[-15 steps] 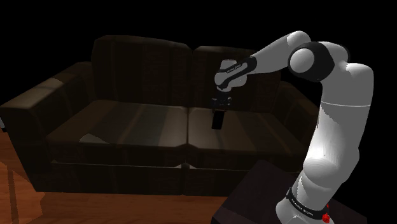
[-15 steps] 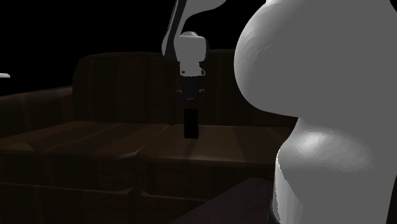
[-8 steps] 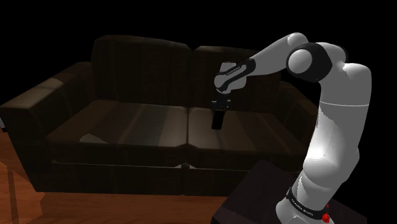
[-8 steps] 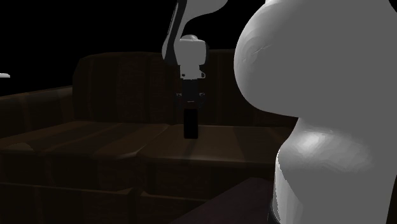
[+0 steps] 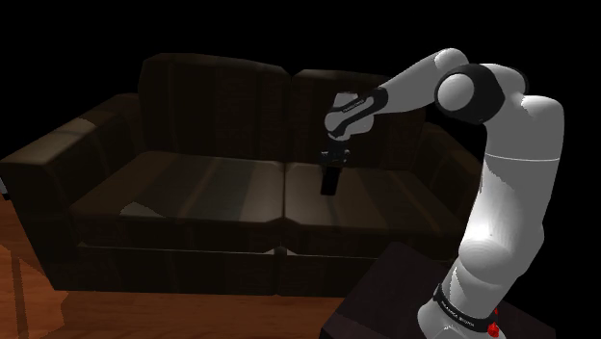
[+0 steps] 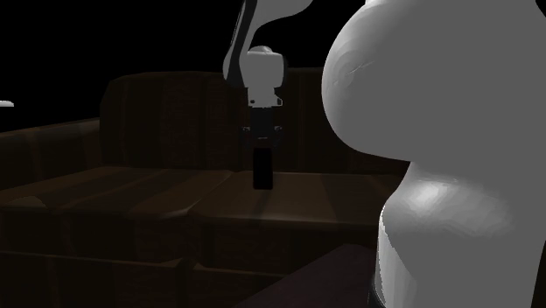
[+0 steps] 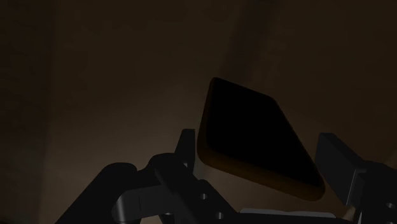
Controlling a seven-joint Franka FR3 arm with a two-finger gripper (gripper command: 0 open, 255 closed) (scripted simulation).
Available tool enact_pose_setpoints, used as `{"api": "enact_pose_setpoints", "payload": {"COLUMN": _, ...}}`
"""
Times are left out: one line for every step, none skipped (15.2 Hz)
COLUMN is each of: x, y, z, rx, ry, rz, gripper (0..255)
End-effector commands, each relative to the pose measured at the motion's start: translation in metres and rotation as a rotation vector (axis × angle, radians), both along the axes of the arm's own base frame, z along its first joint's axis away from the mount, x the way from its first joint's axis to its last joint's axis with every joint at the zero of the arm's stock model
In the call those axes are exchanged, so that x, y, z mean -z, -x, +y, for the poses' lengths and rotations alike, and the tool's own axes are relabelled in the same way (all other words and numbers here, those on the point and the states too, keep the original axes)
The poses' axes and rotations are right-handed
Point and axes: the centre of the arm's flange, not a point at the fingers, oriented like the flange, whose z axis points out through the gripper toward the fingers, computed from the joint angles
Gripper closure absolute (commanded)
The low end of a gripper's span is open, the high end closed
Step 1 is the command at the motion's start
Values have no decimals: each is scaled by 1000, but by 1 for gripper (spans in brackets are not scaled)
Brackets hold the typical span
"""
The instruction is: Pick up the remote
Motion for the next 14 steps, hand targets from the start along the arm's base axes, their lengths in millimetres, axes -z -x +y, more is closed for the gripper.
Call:
{"api": "enact_pose_setpoints", "payload": {"x": -10, "y": -1, "z": 0, "rx": 0, "ry": 0, "rz": 0, "gripper": 255}}
{"api": "enact_pose_setpoints", "payload": {"x": -15, "y": -1, "z": 0, "rx": 0, "ry": 0, "rz": 0, "gripper": 255}}
{"api": "enact_pose_setpoints", "payload": {"x": -20, "y": -1, "z": 0, "rx": 0, "ry": 0, "rz": 0, "gripper": 255}}
{"api": "enact_pose_setpoints", "payload": {"x": -26, "y": -1, "z": 0, "rx": 0, "ry": 0, "rz": 0, "gripper": 255}}
{"api": "enact_pose_setpoints", "payload": {"x": -31, "y": -1, "z": 0, "rx": 0, "ry": 0, "rz": 0, "gripper": 255}}
{"api": "enact_pose_setpoints", "payload": {"x": -36, "y": -1, "z": 0, "rx": 0, "ry": 0, "rz": 0, "gripper": 255}}
{"api": "enact_pose_setpoints", "payload": {"x": -41, "y": -1, "z": 0, "rx": 0, "ry": 0, "rz": 0, "gripper": 255}}
{"api": "enact_pose_setpoints", "payload": {"x": -47, "y": -1, "z": 0, "rx": 0, "ry": 0, "rz": 0, "gripper": 255}}
{"api": "enact_pose_setpoints", "payload": {"x": -52, "y": -1, "z": 0, "rx": 0, "ry": 0, "rz": 0, "gripper": 255}}
{"api": "enact_pose_setpoints", "payload": {"x": -57, "y": -1, "z": 0, "rx": 0, "ry": 0, "rz": 0, "gripper": 255}}
{"api": "enact_pose_setpoints", "payload": {"x": -63, "y": -1, "z": 0, "rx": 0, "ry": 0, "rz": 0, "gripper": 255}}
{"api": "enact_pose_setpoints", "payload": {"x": -68, "y": -1, "z": 0, "rx": 0, "ry": 0, "rz": 0, "gripper": 255}}
{"api": "enact_pose_setpoints", "payload": {"x": -73, "y": -1, "z": 0, "rx": 0, "ry": 0, "rz": 0, "gripper": 255}}
{"api": "enact_pose_setpoints", "payload": {"x": -74, "y": -1, "z": 0, "rx": 0, "ry": 0, "rz": 0, "gripper": 255}}
